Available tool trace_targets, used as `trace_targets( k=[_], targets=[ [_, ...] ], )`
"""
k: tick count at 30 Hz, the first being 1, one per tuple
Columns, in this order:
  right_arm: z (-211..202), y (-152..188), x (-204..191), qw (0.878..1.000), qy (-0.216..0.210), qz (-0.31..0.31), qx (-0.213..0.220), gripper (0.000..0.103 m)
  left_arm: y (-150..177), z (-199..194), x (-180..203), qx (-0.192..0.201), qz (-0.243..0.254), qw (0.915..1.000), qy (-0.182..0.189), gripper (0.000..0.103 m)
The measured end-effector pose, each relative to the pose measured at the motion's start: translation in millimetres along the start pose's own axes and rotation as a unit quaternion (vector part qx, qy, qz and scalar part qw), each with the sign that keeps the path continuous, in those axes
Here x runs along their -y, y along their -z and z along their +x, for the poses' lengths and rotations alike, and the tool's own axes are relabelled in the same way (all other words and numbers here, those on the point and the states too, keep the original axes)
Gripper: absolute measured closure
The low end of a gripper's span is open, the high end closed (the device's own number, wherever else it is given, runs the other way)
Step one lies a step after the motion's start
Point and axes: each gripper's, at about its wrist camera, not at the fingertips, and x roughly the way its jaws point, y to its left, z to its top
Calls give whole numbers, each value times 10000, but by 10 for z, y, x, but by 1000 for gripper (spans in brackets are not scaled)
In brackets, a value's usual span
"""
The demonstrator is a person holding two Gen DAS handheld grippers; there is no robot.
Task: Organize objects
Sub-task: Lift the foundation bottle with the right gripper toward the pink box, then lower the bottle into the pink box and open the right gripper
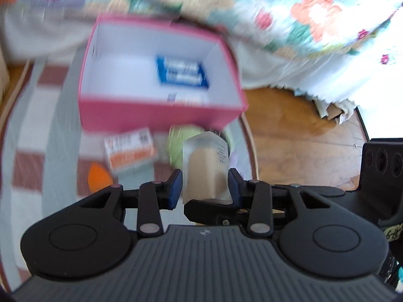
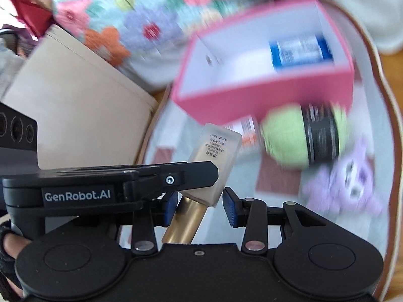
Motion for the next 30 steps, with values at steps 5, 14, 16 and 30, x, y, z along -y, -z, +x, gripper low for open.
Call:
trace_targets(
  k=[5,14,16,30],
  targets=[
    [-138,-362,-242,9972,125,-615,411,58,-435,-169,120,269,296,9991,-138,65],
    [88,-1233,-367,9852,670,-1452,618,59,-1256,202,-8,529,330,9974,-350,66],
    [218,-1399,-306,9815,760,-1663,572,59,-1390,379,-117,446,190,9982,-360,66],
    [1404,-1662,332,9841,1274,-1228,-179,59,-1475,1604,-781,-352,-514,9961,-618,69]
  ],
)
